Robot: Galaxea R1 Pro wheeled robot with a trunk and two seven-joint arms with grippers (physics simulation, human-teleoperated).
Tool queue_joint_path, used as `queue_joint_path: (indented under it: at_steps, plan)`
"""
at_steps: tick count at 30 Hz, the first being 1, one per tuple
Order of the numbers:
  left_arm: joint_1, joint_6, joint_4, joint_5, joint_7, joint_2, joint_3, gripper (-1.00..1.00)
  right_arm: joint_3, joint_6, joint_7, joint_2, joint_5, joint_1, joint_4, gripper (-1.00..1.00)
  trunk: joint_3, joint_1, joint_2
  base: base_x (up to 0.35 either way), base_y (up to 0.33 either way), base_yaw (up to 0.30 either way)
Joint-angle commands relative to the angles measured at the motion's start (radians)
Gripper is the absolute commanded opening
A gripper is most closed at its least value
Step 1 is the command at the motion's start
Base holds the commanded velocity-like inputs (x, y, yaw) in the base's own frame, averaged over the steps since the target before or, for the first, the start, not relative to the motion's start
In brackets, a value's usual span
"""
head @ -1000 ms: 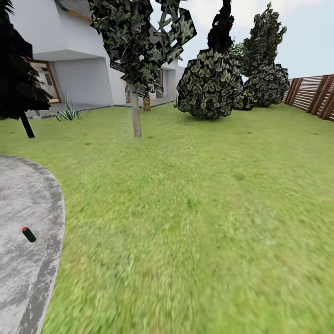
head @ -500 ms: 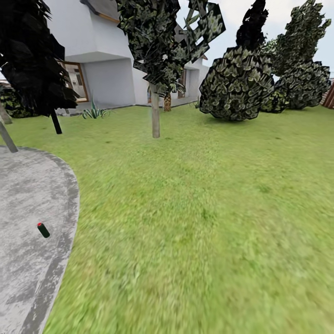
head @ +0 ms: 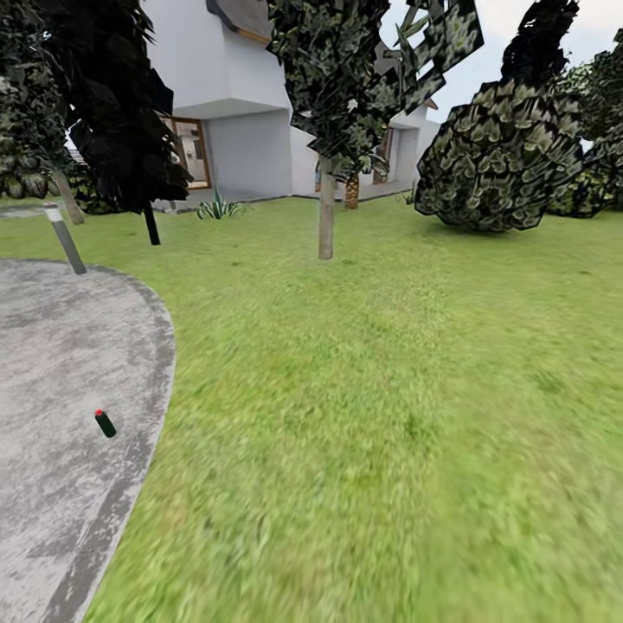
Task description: Pick up the pesticide atomizer in the garden and spray insectifuge to fully cover both potted plants in the garden.
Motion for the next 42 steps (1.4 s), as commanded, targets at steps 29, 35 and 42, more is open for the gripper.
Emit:
queue_joint_path:
  at_steps: [29, 35, 42]
  plan:
    - [-0.002, -0.003, 0.001, 0.001, 0.000, 0.000, 0.000, 1.00, 0.000, -0.003, 0.000, 0.001, 0.000, 0.000, 0.001, 1.00, -0.001, 0.000, 0.000, 0.283, -0.159, 0.278]
    - [-0.002, -0.003, 0.001, 0.001, 0.000, 0.000, 0.000, 1.00, 0.000, -0.003, 0.000, 0.001, 0.000, 0.000, 0.001, 1.00, -0.001, 0.000, 0.000, 0.281, -0.164, 0.278]
    - [-0.002, -0.003, 0.001, 0.001, 0.000, 0.000, 0.000, 1.00, 0.000, -0.003, 0.000, 0.001, 0.000, 0.000, 0.001, 1.00, -0.001, 0.000, 0.000, 0.281, -0.164, 0.278]
